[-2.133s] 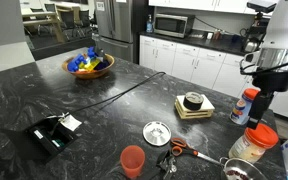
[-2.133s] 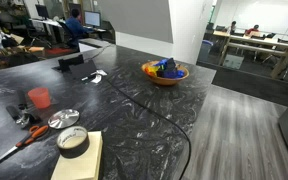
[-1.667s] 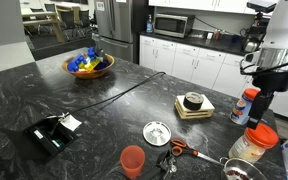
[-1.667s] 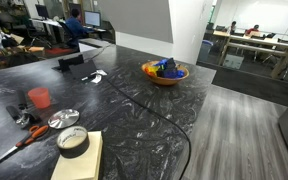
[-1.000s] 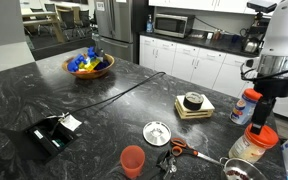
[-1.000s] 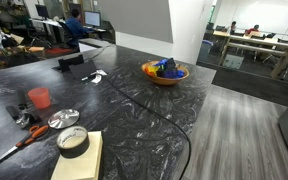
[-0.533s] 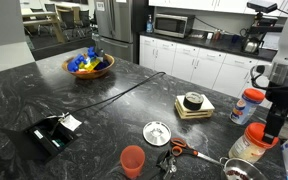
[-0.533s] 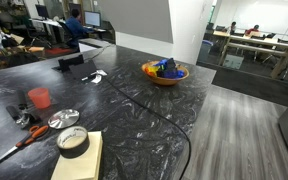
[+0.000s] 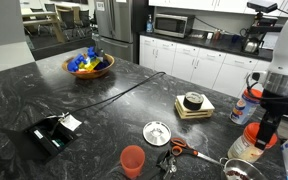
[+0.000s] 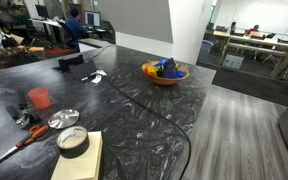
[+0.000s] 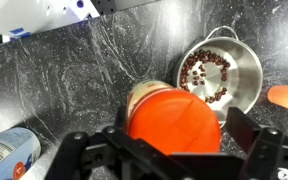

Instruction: Move the orange jar toward the middle of the counter

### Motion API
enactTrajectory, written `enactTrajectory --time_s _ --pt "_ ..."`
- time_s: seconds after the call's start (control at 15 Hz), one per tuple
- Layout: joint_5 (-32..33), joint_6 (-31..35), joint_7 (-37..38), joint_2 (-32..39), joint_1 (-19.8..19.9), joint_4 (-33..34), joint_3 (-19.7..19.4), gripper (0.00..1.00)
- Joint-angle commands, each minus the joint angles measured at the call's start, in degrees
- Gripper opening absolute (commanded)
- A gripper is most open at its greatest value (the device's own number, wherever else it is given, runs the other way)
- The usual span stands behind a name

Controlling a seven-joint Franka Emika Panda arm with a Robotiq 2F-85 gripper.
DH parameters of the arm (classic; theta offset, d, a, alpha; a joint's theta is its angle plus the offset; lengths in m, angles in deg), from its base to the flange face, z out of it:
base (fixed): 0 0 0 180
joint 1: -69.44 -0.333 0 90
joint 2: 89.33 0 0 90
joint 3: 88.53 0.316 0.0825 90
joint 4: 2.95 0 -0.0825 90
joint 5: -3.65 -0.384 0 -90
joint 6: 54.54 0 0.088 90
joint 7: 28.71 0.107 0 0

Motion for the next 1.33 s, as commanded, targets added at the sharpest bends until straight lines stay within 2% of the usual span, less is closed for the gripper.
enactTrajectory --time_s 0.0,0.13,0.2,0.27,0.4,0.53,1.0,1.27 --pt "-1.78 2.34 1.95 1.08 1.09 -0.09 0.51 1.00" --pt "-1.72 2.85 3.00 1.31 1.10 -0.09 0.42 1.00" --pt "-1.68 3.15 3.36 1.39 1.03 -0.08 0.35 0.96" --pt "-1.67 3.66 3.81 1.29 1.03 -0.09 0.33 0.72" --pt "-1.48 4.47 4.79 1.19 1.09 -0.08 0.36 0.69" --pt "-1.30 5.32 5.76 1.11 1.21 -0.10 0.21 0.56" --pt "-0.01 6.64 7.44 -0.03 2.90 -0.10 -1.48 0.56" --pt "2.09 7.07 5.89 1.55 5.05 4.24 -3.62 0.56"
